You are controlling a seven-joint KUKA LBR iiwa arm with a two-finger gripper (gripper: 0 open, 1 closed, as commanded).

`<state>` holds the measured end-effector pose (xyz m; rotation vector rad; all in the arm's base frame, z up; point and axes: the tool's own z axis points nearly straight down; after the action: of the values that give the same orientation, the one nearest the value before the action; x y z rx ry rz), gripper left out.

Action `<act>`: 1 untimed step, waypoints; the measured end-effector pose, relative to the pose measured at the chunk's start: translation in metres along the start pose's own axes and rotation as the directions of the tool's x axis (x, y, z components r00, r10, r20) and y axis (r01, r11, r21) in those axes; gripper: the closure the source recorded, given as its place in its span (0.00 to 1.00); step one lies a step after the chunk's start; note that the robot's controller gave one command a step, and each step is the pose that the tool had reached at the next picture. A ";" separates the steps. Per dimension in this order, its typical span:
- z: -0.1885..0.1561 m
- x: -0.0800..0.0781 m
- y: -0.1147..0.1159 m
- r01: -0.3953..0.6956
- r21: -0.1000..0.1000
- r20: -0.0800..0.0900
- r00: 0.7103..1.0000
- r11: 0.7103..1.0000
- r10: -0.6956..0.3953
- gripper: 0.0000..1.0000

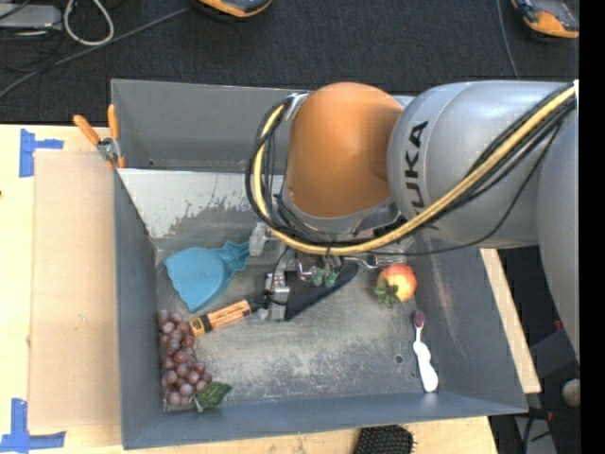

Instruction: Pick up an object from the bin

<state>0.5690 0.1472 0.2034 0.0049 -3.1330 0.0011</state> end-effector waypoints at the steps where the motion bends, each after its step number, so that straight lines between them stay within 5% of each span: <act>1: -0.005 -0.001 -0.001 -0.004 -0.001 0.008 1.000 1.000 0.004 0.00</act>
Offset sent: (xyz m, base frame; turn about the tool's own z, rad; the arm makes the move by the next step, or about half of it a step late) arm 0.0331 -0.0862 -0.0606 -0.0579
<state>0.5705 0.1463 0.2083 -0.0011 -3.1407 -0.0007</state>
